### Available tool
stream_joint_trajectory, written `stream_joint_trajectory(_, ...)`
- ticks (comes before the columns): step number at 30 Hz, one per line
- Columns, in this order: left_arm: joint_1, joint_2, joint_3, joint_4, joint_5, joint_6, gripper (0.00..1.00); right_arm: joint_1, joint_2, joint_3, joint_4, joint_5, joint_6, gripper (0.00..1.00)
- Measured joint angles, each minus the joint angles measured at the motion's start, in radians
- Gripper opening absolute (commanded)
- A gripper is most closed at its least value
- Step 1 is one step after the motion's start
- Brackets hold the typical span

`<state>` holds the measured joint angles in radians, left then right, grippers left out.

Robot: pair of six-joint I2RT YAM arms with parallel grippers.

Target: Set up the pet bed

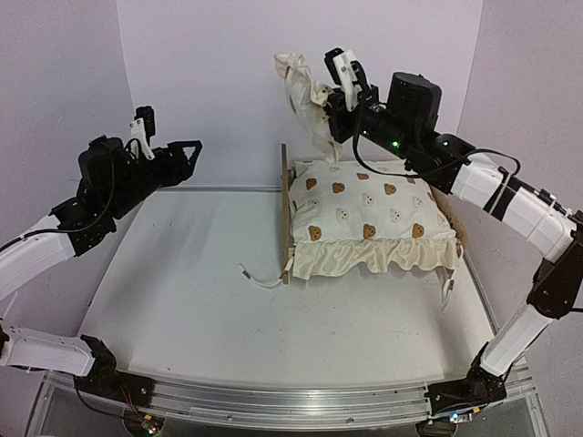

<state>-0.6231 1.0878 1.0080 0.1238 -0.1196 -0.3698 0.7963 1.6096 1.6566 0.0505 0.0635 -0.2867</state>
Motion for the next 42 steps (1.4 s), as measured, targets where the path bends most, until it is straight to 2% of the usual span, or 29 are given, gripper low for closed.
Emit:
stream_joint_trajectory(4, 0.002, -0.057, 0.0, -0.08, -0.074, 0.04, 0.66, -0.001, 0.023, 0.039, -0.071, 0.113, -0.309, 0.0)
stream_joint_trajectory(8, 0.002, -0.066, -0.001, -0.125, -0.085, 0.045, 0.66, -0.002, 0.147, 0.069, -0.098, 0.201, -0.606, 0.0)
stream_joint_trajectory(13, 0.002, -0.052, -0.002, -0.151, -0.068, 0.043, 0.66, -0.018, 0.348, 0.097, -0.167, 0.251, -0.834, 0.0)
stream_joint_trajectory(17, 0.002, -0.04, -0.002, -0.153, -0.051, 0.04, 0.66, -0.029, 0.449, 0.138, -0.251, 0.298, -0.919, 0.0)
stream_joint_trajectory(22, 0.002, -0.035, -0.002, -0.153, -0.032, 0.04, 0.66, -0.034, 0.439, 0.131, -0.31, 0.289, -0.935, 0.0)
stream_joint_trajectory(25, 0.002, -0.027, -0.002, -0.153, -0.02, 0.041, 0.65, -0.034, 0.426, 0.108, -0.317, 0.276, -0.933, 0.07)
stream_joint_trajectory(30, 0.002, -0.023, -0.002, -0.153, -0.003, 0.04, 0.65, -0.035, 0.426, 0.113, -0.358, 0.242, -0.907, 0.13)
stream_joint_trajectory(33, 0.002, -0.026, -0.002, -0.153, -0.003, 0.037, 0.65, -0.037, 0.433, 0.16, -0.414, 0.206, -0.858, 0.16)
stream_joint_trajectory(42, 0.002, -0.037, -0.003, -0.152, 0.022, 0.025, 0.64, -0.051, 0.564, 0.413, -0.565, 0.165, -0.661, 0.13)
